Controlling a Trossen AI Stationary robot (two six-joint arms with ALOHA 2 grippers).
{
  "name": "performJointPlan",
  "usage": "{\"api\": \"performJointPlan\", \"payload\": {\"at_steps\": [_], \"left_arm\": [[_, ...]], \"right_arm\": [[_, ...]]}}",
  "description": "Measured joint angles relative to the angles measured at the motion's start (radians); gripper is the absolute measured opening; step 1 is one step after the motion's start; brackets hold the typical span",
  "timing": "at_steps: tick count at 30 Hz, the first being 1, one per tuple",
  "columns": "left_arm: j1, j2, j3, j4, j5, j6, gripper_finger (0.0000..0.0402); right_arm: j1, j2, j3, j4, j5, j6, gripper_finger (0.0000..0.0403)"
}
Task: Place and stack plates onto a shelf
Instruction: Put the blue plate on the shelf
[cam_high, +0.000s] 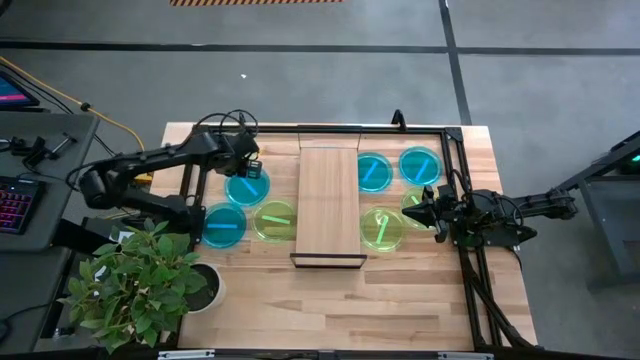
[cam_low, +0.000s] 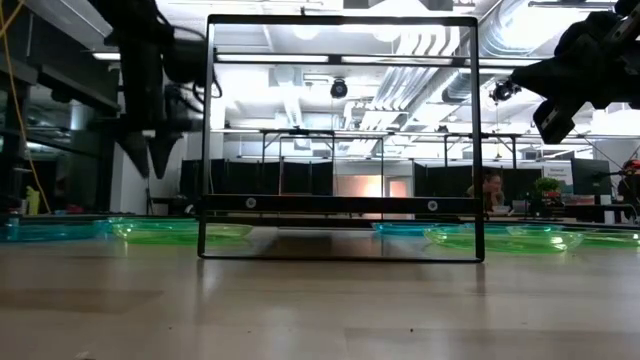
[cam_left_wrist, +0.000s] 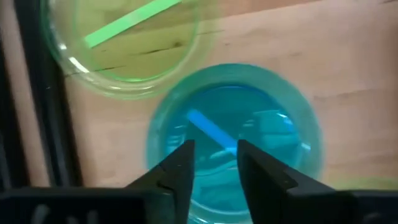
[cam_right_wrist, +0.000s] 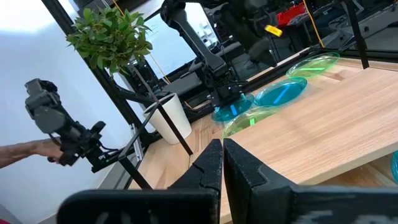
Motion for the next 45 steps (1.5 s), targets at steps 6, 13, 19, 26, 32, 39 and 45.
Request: {"api": "performJointPlan", "payload": {"at_steps": [6,13,19,26,32,39,45], "left_arm": [[0.006,0.062,-0.001,0.001,-0.003,0.009,0.017],[0.028,-0.012,-0.127,0.082,0.061,-0.041,0.0193],[0.068,-0.116,-0.224,0.117,0.045,-0.107,0.0192],[0.122,-0.115,-0.295,0.153,0.05,-0.126,0.0191],[0.136,-0.091,-0.363,0.237,0.078,-0.166,0.0191],[0.135,-0.092,-0.391,0.302,0.114,-0.187,0.0188],[0.135,-0.092,-0.392,0.312,0.114,-0.174,0.0154]], "right_arm": [[0.0,0.0,0.0,0.0,0.0,0.002,0.0],[0.0,0.0,0.0,0.0,0.0,0.0,0.0],[0.0,0.0,0.0,0.0,0.0,0.001,0.0],[0.0,0.0,0.0,0.0,0.0,0.0,0.0],[0.0,0.0,0.0,0.0,0.0,0.0,0.0],[0.0,0.0,0.0,0.0,0.0,0.001,0.0],[0.0,0.0,0.0,0.0,0.0,0.0,0.0]]}}
